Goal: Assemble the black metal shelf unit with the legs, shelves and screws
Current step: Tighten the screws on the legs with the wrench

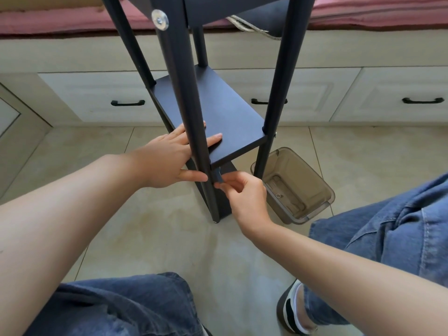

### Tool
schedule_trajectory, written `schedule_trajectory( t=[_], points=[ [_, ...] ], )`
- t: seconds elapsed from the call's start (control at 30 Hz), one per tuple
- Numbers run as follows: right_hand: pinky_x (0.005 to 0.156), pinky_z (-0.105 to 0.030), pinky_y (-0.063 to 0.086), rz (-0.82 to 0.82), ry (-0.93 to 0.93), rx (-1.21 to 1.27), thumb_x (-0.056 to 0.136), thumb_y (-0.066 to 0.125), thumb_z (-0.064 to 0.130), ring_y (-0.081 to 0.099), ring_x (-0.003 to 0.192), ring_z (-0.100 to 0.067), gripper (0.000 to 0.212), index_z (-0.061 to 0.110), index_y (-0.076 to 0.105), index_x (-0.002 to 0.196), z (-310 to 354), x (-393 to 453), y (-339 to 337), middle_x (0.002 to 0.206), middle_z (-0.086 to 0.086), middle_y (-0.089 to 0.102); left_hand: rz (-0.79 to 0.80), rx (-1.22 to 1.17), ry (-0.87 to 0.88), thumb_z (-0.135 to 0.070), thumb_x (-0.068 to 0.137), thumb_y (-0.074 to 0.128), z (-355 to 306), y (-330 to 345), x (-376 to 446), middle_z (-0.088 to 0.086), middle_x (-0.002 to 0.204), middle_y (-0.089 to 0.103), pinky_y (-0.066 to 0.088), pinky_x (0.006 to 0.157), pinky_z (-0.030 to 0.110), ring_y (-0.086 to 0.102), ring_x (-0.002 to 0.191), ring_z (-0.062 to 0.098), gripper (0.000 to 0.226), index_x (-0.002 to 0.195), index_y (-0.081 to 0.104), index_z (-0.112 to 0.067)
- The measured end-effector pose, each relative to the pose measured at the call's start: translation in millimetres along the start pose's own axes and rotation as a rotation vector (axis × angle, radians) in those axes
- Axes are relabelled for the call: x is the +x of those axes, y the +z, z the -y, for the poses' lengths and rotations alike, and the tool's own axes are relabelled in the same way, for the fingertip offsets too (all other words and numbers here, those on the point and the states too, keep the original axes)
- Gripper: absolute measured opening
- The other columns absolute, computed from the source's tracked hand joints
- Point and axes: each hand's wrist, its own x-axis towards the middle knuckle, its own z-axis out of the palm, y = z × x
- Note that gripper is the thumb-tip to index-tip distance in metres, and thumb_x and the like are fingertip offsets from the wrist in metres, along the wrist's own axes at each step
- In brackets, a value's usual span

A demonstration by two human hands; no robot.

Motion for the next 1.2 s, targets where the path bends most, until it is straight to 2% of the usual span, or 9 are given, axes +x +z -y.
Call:
schedule_trajectory(
  t=[0.13,0.23,0.47,0.67,0.77,0.87,1.03,1.2],
  points=[
    [0.073,-0.012,0.048,0.006,-0.067,-0.024,0.093,0.066,0.015,0.067,0.090,-0.006,0.012,0.025,0.070,0.091,6.2,1.0,-1.6,0.089,0.011,0.072,-0.008,-0.012,-0.006,-0.069,0.077,0.035,1.1,0.3,0.6,-0.004,0.168,-0.012,0.005,0.124,0.033,-0.014,0.154,0.016,0.090,0.152,-0.010,-0.047],
    [0.076,-0.010,0.049,-0.004,-0.100,0.004,0.094,0.064,0.014,0.067,0.091,-0.005,0.012,0.018,0.073,0.100,11.7,5.3,-3.8,0.091,0.012,0.071,-0.029,-0.010,0.009,-0.063,0.088,0.045,2.8,1.7,1.0,-0.004,0.168,-0.010,0.004,0.123,0.031,-0.013,0.154,0.015,0.086,0.152,-0.009,-0.045],
    [0.068,-0.005,0.046,-0.014,-0.086,0.048,0.093,0.065,0.014,0.066,0.090,-0.005,0.011,0.017,0.074,0.098,12.5,6.7,0.0,0.087,0.015,0.069,-0.037,-0.029,0.008,-0.059,0.091,0.051,3.4,1.4,1.3,-0.008,0.168,-0.009,0.004,0.124,0.034,-0.013,0.155,0.017,0.087,0.154,-0.007,-0.043],
    [0.073,-0.010,0.047,-0.024,-0.058,0.088,0.093,0.066,0.013,0.068,0.090,-0.008,0.011,0.018,0.076,0.094,9.8,13.7,3.8,0.088,0.011,0.072,-0.030,-0.030,0.001,-0.058,0.092,0.052,1.1,0.4,1.7,-0.008,0.167,-0.009,0.004,0.124,0.033,-0.013,0.155,0.017,0.087,0.155,-0.007,-0.042],
    [0.067,-0.006,0.044,-0.027,-0.021,0.098,0.093,0.066,0.012,0.067,0.086,-0.005,0.013,0.021,0.075,0.092,10.0,17.9,8.7,0.084,0.018,0.070,-0.035,-0.047,0.002,-0.058,0.092,0.053,0.6,-0.2,1.2,-0.009,0.168,-0.009,0.008,0.123,0.032,-0.012,0.155,0.015,0.088,0.156,-0.006,-0.043],
    [0.062,-0.003,0.044,-0.006,-0.002,0.127,0.094,0.063,0.011,0.065,0.080,0.001,0.014,0.017,0.076,0.098,10.8,18.4,15.4,0.081,0.023,0.067,-0.042,-0.049,0.001,-0.056,0.093,0.054,0.0,-0.1,0.4,-0.009,0.168,-0.009,0.009,0.122,0.030,-0.011,0.155,0.015,0.087,0.157,-0.004,-0.042],
    [0.071,-0.008,0.047,-0.007,-0.001,0.177,0.096,0.059,0.009,0.064,0.083,-0.001,0.018,0.011,0.074,0.107,11.9,21.6,23.4,0.086,0.020,0.067,-0.054,-0.046,0.007,-0.057,0.094,0.054,2.9,1.3,0.6,-0.010,0.168,-0.009,0.012,0.121,0.030,-0.011,0.155,0.014,0.087,0.158,-0.003,-0.042],
    [0.078,-0.016,0.053,-0.002,0.006,0.182,0.097,0.059,0.011,0.066,0.082,-0.003,0.016,0.017,0.073,0.102,10.7,21.8,25.3,0.082,0.022,0.067,-0.049,-0.058,0.017,-0.058,0.093,0.056,7.1,2.3,0.8,-0.009,0.168,-0.009,0.010,0.123,0.033,-0.010,0.155,0.017,0.089,0.158,-0.002,-0.042]
  ],
)
